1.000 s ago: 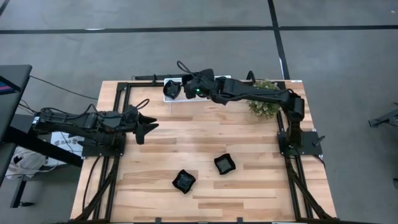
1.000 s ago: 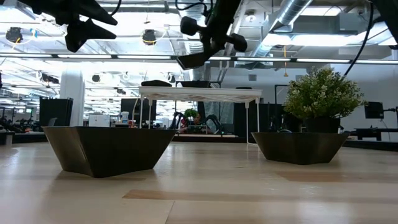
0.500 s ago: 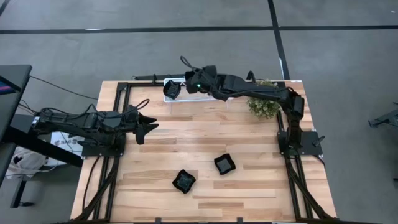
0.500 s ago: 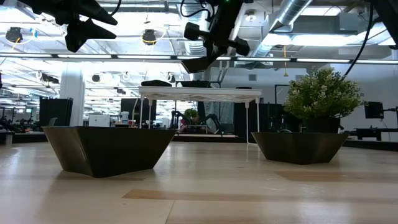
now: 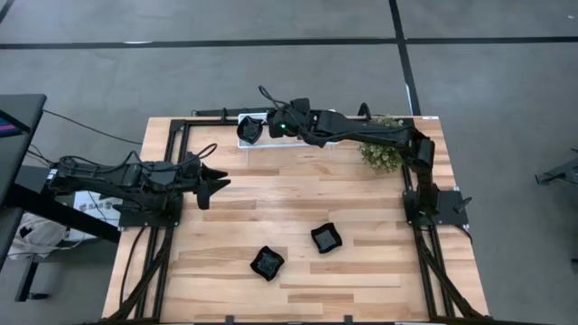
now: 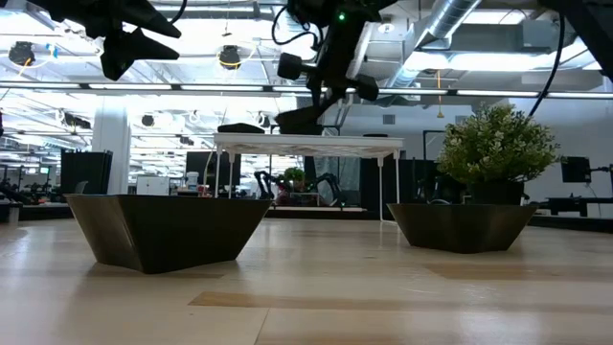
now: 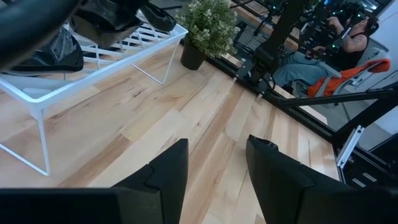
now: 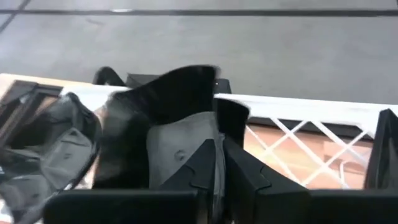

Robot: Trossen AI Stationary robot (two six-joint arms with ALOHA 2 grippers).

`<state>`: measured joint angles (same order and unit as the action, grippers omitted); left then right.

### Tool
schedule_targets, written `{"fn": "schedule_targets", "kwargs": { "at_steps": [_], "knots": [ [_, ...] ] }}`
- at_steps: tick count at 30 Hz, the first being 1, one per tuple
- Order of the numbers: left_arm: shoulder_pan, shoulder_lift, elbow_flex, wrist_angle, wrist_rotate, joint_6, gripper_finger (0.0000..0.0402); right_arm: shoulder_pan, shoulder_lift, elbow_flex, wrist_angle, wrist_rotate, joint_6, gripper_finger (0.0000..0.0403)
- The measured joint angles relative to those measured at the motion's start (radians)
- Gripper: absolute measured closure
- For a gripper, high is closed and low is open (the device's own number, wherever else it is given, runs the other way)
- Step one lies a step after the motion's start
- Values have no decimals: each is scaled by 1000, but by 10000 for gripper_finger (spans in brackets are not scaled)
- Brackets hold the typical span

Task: Pick & Place Mini shaped plates
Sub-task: Stack the black distorted square plate on top of the black distorted square plate on the shelf

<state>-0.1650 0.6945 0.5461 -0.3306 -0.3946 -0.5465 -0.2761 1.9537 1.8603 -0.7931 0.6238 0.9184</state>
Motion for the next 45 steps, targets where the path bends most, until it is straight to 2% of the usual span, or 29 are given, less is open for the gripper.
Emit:
{"fn": "schedule_targets", "kwargs": {
  "at_steps": [8, 13, 17, 22, 24, 26, 29, 34, 36, 38, 42, 45],
  "knots": [
    [0, 0, 0, -1, 0, 0, 238, 0, 0, 0, -2, -20, -4, 369],
    [0, 0, 0, -1, 0, 0, 238, 0, -1, 0, -18, -20, -6, 345],
    [0, 0, 0, -1, 0, 0, 238, 11, -11, 2, -19, -20, -73, 325],
    [0, 0, -11, -2, 0, -5, 238, 71, -67, 3, -14, 86, -141, 320],
    [0, 0, -27, 0, 10, -40, 238, 105, -101, 3, -12, 133, -189, 322],
    [0, 0, -45, -1, 33, -101, 238, 138, -139, 3, -11, 135, -267, 325],
    [0, 0, -76, 3, 57, -154, 238, 184, -200, 3, -17, 48, -378, 331],
    [-7, 0, -125, 32, 84, -232, 238, 283, -283, 3, -103, -227, -517, 337],
    [-23, 0, -148, 71, 91, -274, 238, 343, -306, 3, -164, -263, -549, 337],
    [-44, 0, -172, 118, 92, -305, 238, 414, -323, 3, -226, -198, -528, 337],
    [-98, 0, -220, 236, 90, -356, 238, 569, -342, 3, -331, 26, -399, 337],
    [-139, 8, -253, 315, 81, -389, 238, 658, -342, 0, -418, 83, -266, 337]
  ]
}}
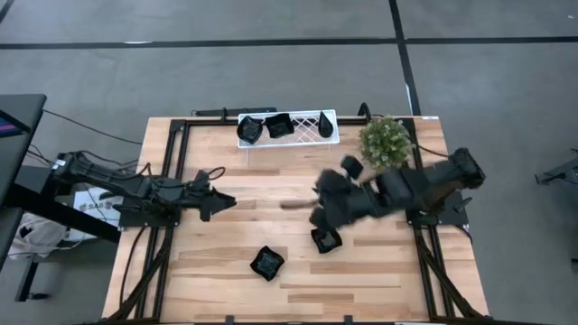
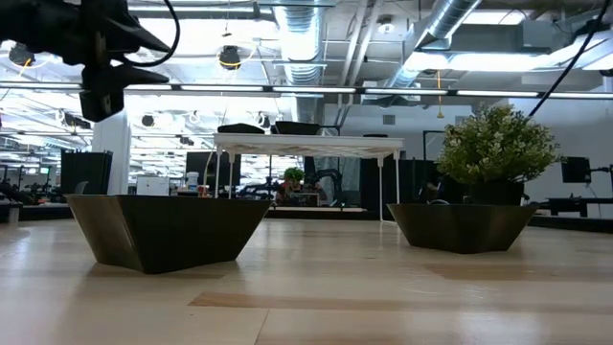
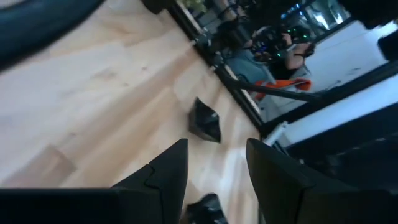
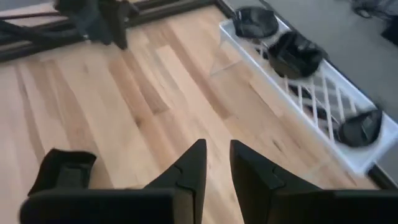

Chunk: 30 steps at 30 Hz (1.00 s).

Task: Pick & Place Mini shaped plates
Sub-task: Stack the black distorted square plate on top of the black distorted square plate on the shelf

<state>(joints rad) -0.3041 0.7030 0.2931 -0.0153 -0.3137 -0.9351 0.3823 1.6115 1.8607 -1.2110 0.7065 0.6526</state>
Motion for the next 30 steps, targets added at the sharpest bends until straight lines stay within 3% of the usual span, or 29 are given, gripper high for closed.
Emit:
{"fn": "schedule_targets", "kwargs": {
  "at_steps": [5, 9, 15, 21, 25, 30],
  "knots": [
    [-78, 81, -14, 101, -28, -41, 238, 82, -4, -96, -60, 14, 172, 337],
    [-129, 197, -5, 186, -31, -50, 239, 108, -45, -233, -17, -29, 215, 337],
    [-163, 393, 109, 171, -25, -47, 261, 77, -163, -512, 344, -187, 18, 337],
    [-167, 553, 259, 59, 90, -26, 286, -3, -292, -824, 742, -403, -121, 337],
    [-202, 633, 352, -79, 116, -72, 296, -14, -325, -960, 885, -435, -128, 337],
    [-245, 730, 422, -128, 70, -238, 302, 4, -313, -1010, 915, -434, -97, 337]
  ]
}}
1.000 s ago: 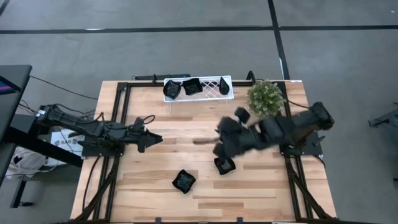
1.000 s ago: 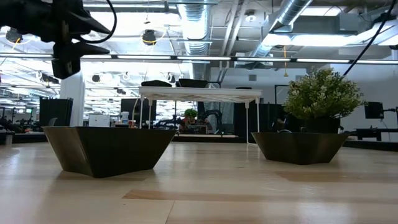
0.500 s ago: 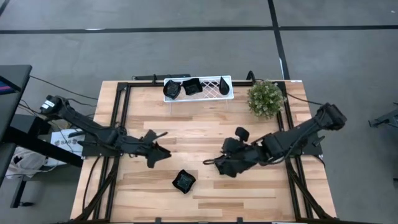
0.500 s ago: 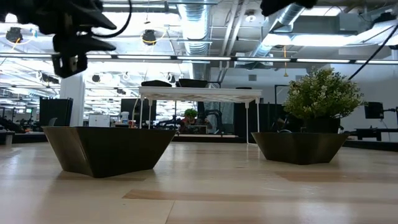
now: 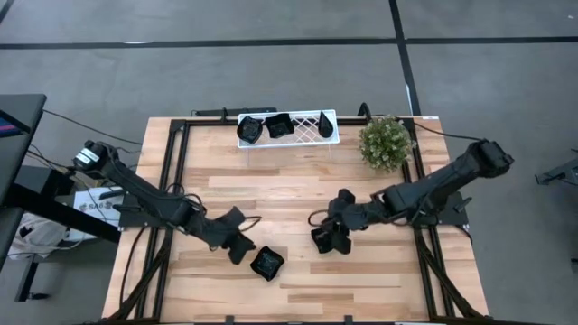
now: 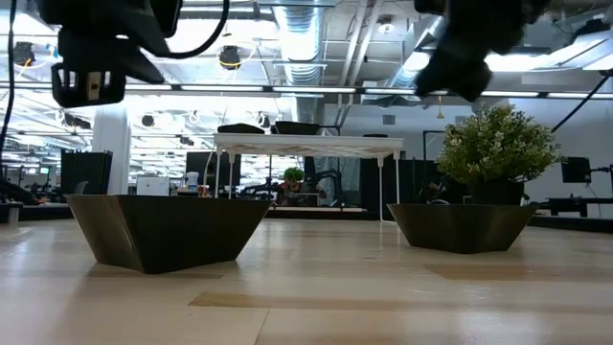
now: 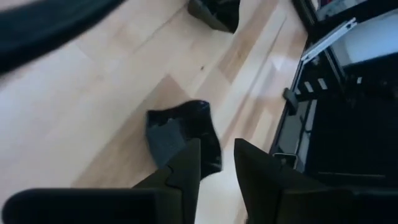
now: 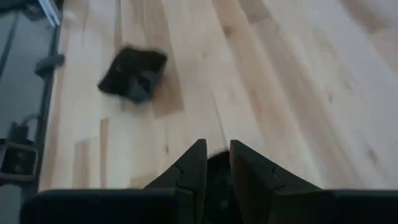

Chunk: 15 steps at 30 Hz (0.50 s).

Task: Pick & Place Mini shaped plates
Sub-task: Stack the black distorted square plate on top of the black distorted square plate on the shelf

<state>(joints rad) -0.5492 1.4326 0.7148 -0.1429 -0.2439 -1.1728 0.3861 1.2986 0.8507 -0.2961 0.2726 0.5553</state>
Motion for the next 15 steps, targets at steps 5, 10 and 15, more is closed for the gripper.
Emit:
{"fn": "schedule_targets", "kwargs": {
  "at_steps": [5, 10, 15],
  "knots": [
    [-13, 109, 59, 2, 0, -92, 306, 21, 38, -4, 0, -1, 56, 337],
    [-7, 165, 68, 8, 59, -124, 304, 55, 80, -4, 8, 25, 84, 337],
    [-5, 182, 68, 7, 71, -127, 296, 84, 115, -4, 41, 42, 115, 337]
  ]
}}
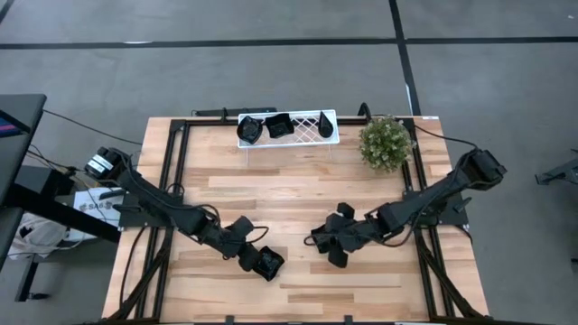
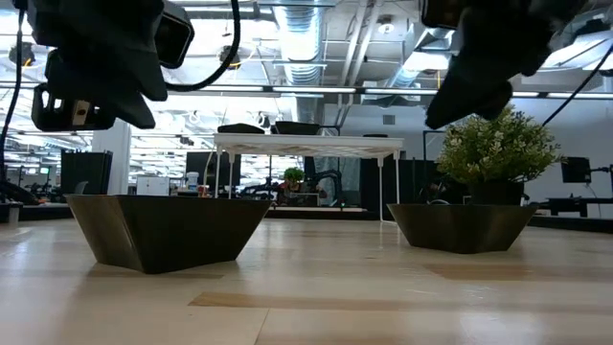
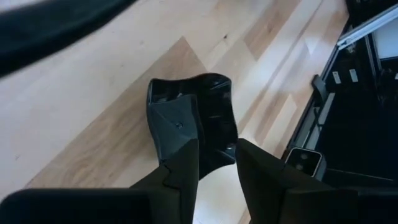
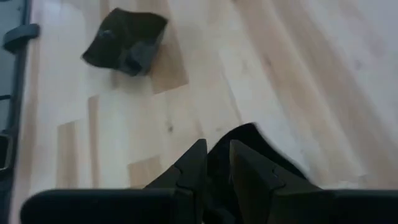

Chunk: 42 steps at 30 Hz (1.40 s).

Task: Pick & Place Mini shaped plates
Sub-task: Stack the black distorted square plate on top of the black distorted square plate on the shelf

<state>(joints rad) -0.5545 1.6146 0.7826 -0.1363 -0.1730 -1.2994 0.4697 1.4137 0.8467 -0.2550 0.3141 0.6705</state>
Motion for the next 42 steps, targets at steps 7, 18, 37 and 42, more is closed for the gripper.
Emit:
{"fn": "schedule_targets", "kwargs": {
  "at_steps": [7, 18, 37, 42],
  "knots": [
    [21, 9, 0, -15, -18, 4, 259, 43, 14, 0, 13, 0, 49, 337],
    [34, 100, -11, -10, -10, -18, 207, 55, 13, 1, 35, 1, 48, 337],
    [27, 123, -10, 4, 57, -26, 222, 56, 13, 1, 53, 0, 56, 337],
    [34, 149, -10, 5, 102, -26, 222, 51, 13, 1, 54, 1, 53, 337]
  ]
}}
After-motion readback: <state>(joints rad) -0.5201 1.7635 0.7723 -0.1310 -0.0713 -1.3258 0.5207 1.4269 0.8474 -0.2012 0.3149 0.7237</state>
